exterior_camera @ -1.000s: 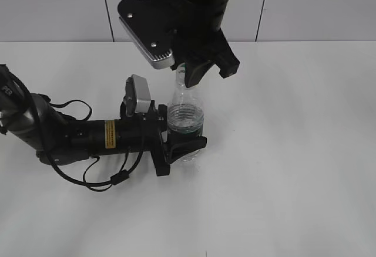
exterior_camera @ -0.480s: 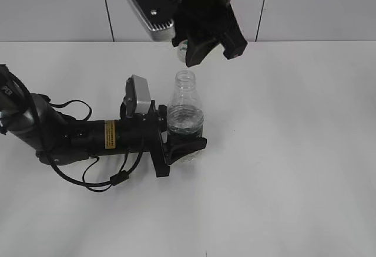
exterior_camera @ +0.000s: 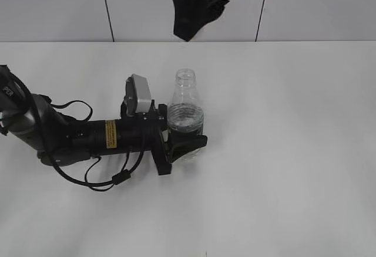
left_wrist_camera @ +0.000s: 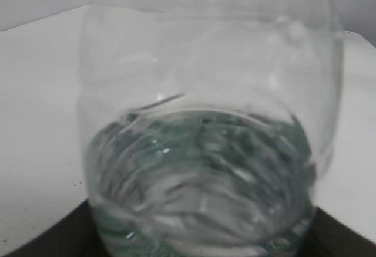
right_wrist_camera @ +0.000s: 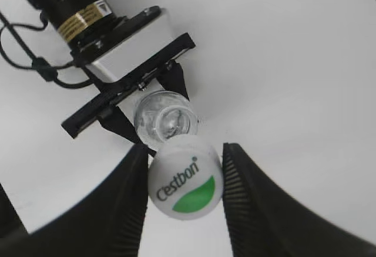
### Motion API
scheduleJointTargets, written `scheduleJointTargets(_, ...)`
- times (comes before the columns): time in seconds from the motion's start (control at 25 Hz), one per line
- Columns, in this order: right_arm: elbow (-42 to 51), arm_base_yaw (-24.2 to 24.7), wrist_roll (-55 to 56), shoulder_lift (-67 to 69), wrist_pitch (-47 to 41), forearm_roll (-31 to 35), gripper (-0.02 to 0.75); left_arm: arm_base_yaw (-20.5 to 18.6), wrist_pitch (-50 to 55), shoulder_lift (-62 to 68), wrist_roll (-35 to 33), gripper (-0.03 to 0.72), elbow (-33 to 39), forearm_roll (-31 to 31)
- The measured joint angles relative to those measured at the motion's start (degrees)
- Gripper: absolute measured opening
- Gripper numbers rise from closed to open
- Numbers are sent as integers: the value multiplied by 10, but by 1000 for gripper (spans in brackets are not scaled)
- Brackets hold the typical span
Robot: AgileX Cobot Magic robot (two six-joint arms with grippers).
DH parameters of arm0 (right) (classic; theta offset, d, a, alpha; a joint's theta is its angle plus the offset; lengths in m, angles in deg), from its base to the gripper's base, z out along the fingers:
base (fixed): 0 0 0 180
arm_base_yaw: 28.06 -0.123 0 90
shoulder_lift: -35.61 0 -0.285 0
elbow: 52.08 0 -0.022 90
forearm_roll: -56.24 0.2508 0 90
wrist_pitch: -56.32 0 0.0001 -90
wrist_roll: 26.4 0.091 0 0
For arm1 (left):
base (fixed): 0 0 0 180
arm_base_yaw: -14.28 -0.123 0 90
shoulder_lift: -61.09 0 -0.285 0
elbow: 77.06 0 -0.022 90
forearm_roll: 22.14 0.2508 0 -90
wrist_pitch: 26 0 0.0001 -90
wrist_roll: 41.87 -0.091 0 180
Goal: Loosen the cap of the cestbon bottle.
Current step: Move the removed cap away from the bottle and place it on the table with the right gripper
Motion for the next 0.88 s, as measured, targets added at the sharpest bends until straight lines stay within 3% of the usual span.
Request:
scheduleJointTargets(0.2,0,38,170,-12,0,-8,292,2,5,0,-2,410,0,-33)
scheduleJointTargets(0.4,0,99,263,-13,0,-8,292,2,9,1,-13,410,0,-68)
scheduleJointTargets(0.88,-1,296,287,25,0,-8,292,2,14,1,-15,410,0,-90)
